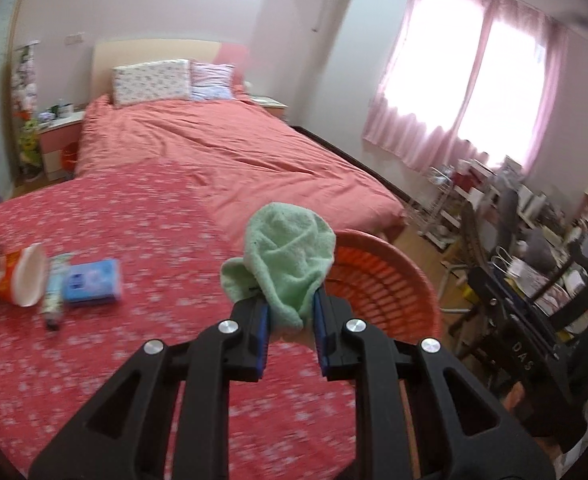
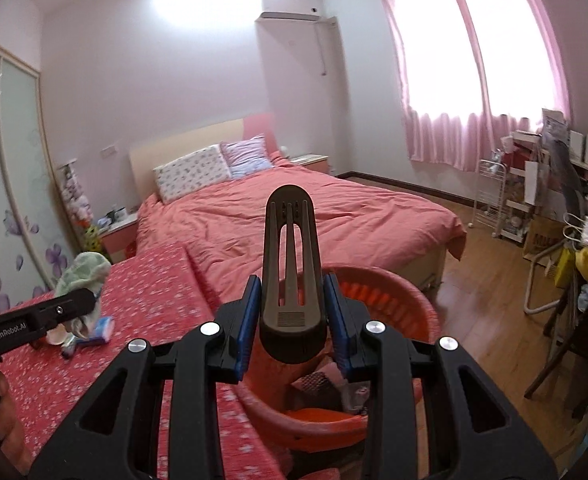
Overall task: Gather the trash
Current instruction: 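Carry the towel with the left tool while the right tool carries the slotted piece to the basket, then open both tools over the orange basket to drop the towel and slotted piece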
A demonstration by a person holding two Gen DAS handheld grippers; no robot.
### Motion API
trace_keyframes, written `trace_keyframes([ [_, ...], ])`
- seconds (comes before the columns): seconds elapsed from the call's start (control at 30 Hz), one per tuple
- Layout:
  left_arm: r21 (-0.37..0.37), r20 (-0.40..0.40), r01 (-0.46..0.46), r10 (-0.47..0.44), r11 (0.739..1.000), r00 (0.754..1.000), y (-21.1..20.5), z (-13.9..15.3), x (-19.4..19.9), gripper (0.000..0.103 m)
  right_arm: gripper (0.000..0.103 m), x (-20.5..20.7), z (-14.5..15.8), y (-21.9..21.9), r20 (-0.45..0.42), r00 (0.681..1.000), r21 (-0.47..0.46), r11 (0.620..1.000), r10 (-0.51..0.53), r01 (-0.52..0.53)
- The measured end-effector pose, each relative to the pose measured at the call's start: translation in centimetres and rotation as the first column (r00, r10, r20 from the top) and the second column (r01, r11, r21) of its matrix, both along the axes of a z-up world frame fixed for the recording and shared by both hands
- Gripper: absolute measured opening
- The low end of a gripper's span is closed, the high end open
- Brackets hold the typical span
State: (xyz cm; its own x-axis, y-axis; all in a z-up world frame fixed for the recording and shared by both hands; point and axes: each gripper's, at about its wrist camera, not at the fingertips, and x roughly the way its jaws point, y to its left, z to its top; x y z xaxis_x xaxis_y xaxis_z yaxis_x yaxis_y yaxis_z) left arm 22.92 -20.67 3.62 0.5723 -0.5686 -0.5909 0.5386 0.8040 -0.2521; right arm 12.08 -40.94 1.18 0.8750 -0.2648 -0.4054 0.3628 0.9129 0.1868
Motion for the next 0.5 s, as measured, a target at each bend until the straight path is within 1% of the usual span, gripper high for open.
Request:
trace_keyframes([
  [0.23, 0.006, -0.030, 0.099, -0.099, 0.995, 0.995, -6.4, -1.8, 0.1, 0.019, 0.033, 0.3, -1.2, -3.0, 0.008, 0.999, 0.033, 0.998, -0.047, 0.046],
  [0.5, 0.020, -0.050, 0.161, -0.160, 0.987, 0.986, -11.2, -3.6, 0.9, 0.020, 0.033, 0.7, -2.6, -5.0, 0.007, 0.998, 0.086, 0.995, -0.058, 0.057],
])
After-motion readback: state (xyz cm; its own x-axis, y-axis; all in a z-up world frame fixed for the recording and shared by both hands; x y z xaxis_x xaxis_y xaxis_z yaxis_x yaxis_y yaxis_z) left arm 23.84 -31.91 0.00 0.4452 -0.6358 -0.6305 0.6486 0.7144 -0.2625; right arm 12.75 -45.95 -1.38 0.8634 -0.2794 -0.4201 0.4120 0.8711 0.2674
